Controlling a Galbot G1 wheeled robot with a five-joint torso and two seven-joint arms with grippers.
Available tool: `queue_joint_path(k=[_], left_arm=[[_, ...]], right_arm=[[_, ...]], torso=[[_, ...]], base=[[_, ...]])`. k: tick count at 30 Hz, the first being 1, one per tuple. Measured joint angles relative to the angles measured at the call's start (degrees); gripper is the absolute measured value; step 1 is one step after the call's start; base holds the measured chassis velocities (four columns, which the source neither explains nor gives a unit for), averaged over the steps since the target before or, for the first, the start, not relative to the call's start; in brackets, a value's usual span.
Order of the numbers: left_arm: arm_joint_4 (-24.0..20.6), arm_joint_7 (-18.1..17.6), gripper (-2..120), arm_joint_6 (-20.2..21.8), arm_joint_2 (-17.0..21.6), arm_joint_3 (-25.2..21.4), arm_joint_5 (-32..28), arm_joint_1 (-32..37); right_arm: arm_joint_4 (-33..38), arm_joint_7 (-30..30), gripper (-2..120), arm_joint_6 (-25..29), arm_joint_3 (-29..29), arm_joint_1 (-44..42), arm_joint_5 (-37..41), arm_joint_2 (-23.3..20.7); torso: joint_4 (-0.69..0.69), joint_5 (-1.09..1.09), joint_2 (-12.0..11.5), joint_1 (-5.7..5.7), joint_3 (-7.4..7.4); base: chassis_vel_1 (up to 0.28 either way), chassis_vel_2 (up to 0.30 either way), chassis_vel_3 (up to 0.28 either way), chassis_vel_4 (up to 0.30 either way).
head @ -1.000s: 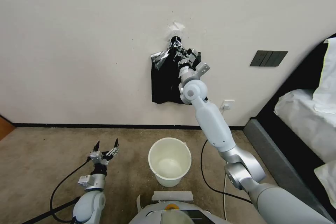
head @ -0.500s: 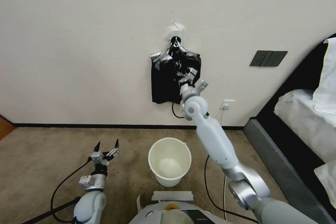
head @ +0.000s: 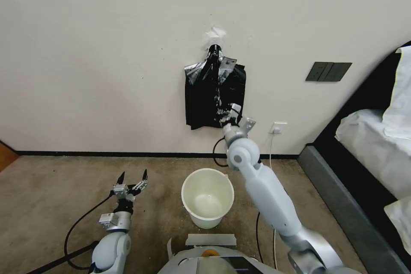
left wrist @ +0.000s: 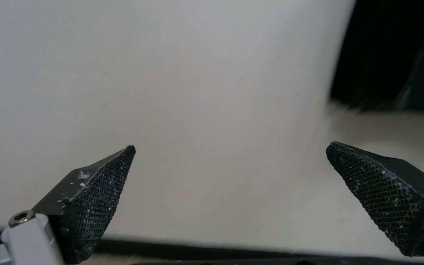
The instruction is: Place a trash bag onto the trash bin.
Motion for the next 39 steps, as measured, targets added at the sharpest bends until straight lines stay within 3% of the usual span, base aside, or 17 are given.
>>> queue_joint_path(k=[2, 6, 7, 9, 10, 13, 14, 16, 17, 18, 20, 21, 22, 26, 31, 36, 39], left_arm=[[-2.2, 1.3, 100, 1.2, 4.9, 1.2, -4.3, -2.2], [-3.7, 1.9, 100, 2.3, 8.6, 2.5, -8.0, -4.4], [-5.0, 3.6, 100, 3.5, 13.5, 4.3, -14.5, -7.8], [-5.3, 8.3, 100, 5.0, 19.7, 7.3, -23.8, -13.8], [-5.3, 8.3, 100, 5.0, 19.7, 7.3, -23.8, -13.8], [-4.7, 10.5, 100, 6.4, 26.0, 15.7, -32.5, -23.1], [-4.7, 10.5, 100, 6.4, 26.0, 15.7, -32.5, -23.1], [-2.7, 8.9, 100, 6.8, 29.3, 26.2, -38.3, -34.3], [-1.6, 8.3, 100, 6.8, 29.6, 29.1, -39.1, -37.8], [-1.6, 8.3, 100, 6.8, 29.6, 29.1, -39.1, -37.8], [4.9, 5.8, 100, 6.1, 28.0, 41.5, -40.2, -52.9], [7.3, 4.9, 100, 5.9, 26.1, 45.5, -40.1, -58.0], [7.3, 4.9, 100, 5.9, 26.1, 45.5, -40.1, -58.0], [11.7, 2.0, 100, 6.0, 22.2, 55.8, -39.5, -70.1], [12.3, 0.8, 100, 7.6, 22.8, 58.4, -38.1, -73.1], [13.4, -1.3, 99, 13.1, 26.5, 59.6, -33.5, -75.3], [13.4, -1.3, 99, 13.1, 26.5, 59.6, -33.5, -75.3]], right_arm=[[0.1, -0.1, 0, 0.0, -1.1, -0.5, -0.6, 0.0], [0.1, -0.2, 0, 0.0, -1.9, -0.5, -0.8, 0.0], [-0.1, -0.3, 0, 0.0, -3.3, 0.3, -0.9, 0.0], [-0.4, -0.5, 0, 0.0, -4.7, 1.6, -0.7, -0.1], [-0.4, -0.5, 0, 0.0, -4.7, 1.6, -0.7, -0.1], [-0.4, -0.5, 0, 0.0, -5.0, 1.8, -0.9, -0.5], [-0.4, -0.5, 0, 0.0, -5.0, 1.8, -0.9, -0.5], [-0.5, -0.6, 0, 0.0, -5.0, 2.0, -1.3, -0.4], [-0.6, -0.6, 0, 0.0, -5.0, 2.0, -1.4, -0.3], [-0.6, -0.6, 0, 0.0, -5.0, 2.0, -1.4, -0.3], [-1.0, -0.6, 0, -0.2, -5.0, 2.4, -1.9, 0.3], [-1.2, -0.7, 0, -0.2, -4.9, 2.5, -2.2, 0.7], [-1.2, -0.7, 0, -0.2, -4.9, 2.5, -2.2, 0.7], [-2.0, -1.0, 0, -0.2, -5.3, 2.6, -3.0, 1.5], [-2.5, -1.1, 0, -0.2, -5.4, 2.7, -3.3, 1.8], [-2.5, -1.4, 0, 0.0, -5.2, 2.7, -3.4, 1.9], [-2.5, -1.4, 0, 0.0, -5.2, 2.7, -3.4, 1.9]], torso=[[0.02, 0.0, 0.0, 0.0, 0.0], [0.02, 0.01, 0.0, 0.0, 0.0], [-0.02, 0.0, 0.0, 0.0, 0.0], [0.05, 0.0, 0.0, 0.0, 0.0], [0.05, 0.0, 0.0, 0.0, 0.0], [0.03, 0.0, 0.0, 0.01, 0.01], [0.03, 0.0, 0.0, 0.01, 0.01], [0.0, 0.01, 0.0, 0.0, 0.01], [-0.01, 0.01, 0.0, 0.01, 0.01], [-0.01, 0.01, 0.0, 0.01, 0.01], [0.01, 0.01, 0.0, 0.02, 0.01], [0.02, 0.0, 0.0, 0.02, 0.01], [0.02, 0.0, 0.0, 0.02, 0.01], [-0.02, 0.02, 0.0, 0.02, 0.01], [0.0, 0.02, 0.0, 0.01, 0.01], [0.05, 0.0, 0.0, 0.0, 0.01], [0.05, 0.0, 0.0, 0.0, 0.01]], base=[[0.0, 0.0, 0.0, 0.0], [0.0, 0.0, 0.0, 0.0], [0.0, 0.0, 0.0, 0.0], [0.0, 0.0, 0.0, 0.0], [0.0, 0.0, 0.0, 0.0], [0.0, 0.0, 0.0, 0.0], [0.0, 0.0, 0.0, 0.0], [0.0, 0.0, 0.0, 0.0], [0.0, 0.0, 0.0, 0.0], [0.0, 0.0, 0.0, 0.0], [0.0, 0.0, 0.0, 0.0], [0.0, 0.0, 0.0, 0.0], [0.0, 0.0, 0.0, 0.0], [0.0, 0.0, 0.0, 0.0], [0.0, 0.0, 0.0, 0.0], [0.0, 0.0, 0.0, 0.0], [0.0, 0.0, 0.0, 0.0]])
